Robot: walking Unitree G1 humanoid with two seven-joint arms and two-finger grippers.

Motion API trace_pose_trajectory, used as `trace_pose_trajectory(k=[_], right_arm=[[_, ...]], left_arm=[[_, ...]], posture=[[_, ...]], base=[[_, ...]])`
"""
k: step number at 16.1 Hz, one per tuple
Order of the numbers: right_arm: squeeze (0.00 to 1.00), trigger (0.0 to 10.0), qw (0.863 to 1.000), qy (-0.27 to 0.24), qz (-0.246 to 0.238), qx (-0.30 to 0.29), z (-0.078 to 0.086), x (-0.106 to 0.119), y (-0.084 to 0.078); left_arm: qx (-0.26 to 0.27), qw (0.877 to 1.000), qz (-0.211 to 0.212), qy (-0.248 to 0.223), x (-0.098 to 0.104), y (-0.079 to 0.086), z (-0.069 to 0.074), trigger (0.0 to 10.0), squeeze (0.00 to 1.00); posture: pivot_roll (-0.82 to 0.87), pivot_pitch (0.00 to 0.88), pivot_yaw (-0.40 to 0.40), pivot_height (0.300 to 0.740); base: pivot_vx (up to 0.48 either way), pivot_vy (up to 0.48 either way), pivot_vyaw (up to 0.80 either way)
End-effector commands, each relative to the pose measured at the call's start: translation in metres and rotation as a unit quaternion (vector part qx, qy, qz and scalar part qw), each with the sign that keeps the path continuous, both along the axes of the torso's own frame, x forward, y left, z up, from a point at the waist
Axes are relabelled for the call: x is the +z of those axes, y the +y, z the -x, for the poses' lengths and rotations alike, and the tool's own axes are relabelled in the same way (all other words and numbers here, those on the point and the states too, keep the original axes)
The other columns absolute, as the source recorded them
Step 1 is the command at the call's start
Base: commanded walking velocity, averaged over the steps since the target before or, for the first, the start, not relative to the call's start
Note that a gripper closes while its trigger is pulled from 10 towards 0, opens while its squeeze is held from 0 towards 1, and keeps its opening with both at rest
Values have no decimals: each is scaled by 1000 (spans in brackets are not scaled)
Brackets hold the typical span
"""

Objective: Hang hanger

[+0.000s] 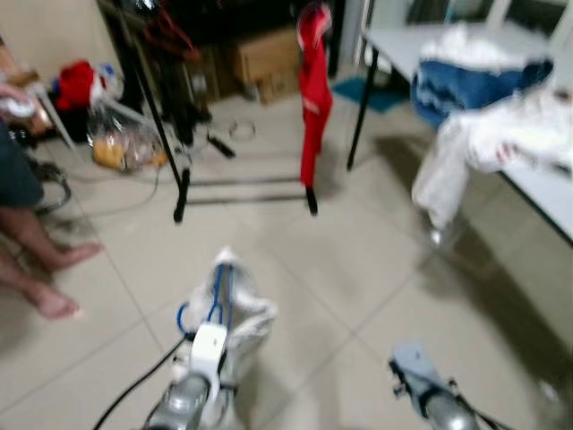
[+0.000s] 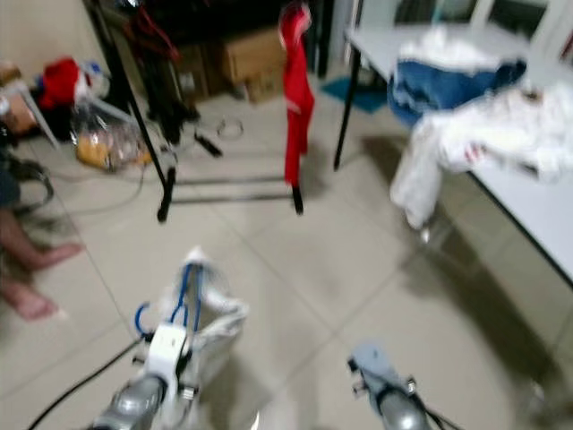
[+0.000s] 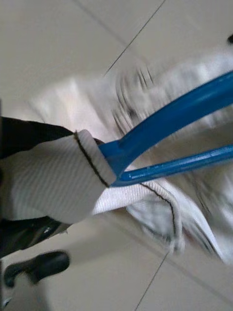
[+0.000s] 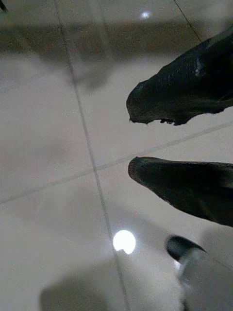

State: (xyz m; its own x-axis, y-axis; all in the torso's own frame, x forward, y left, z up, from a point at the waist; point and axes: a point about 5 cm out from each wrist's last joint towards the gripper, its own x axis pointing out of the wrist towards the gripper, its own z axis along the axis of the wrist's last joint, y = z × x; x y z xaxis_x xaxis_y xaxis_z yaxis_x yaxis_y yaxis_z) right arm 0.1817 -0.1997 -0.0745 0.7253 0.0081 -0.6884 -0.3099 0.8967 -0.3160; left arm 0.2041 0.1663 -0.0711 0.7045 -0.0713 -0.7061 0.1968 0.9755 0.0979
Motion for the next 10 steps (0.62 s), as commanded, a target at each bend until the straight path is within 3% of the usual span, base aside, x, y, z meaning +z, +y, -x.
trace_pose_trajectory(k=[1, 10], right_arm=[[0, 10000, 1000, -3, -13, 2, -1, 0, 9], [0, 10000, 999, -32, -41, 3, -16, 6, 23]], left_arm=[[2, 1000, -15, -15, 5, 11, -5, 10000, 0], [1, 1000, -15, -16, 5, 11, -6, 10000, 0]], posture=[[-5, 0, 29, 740], [-4, 0, 31, 740]], base=[[382, 0, 0], [382, 0, 0]])
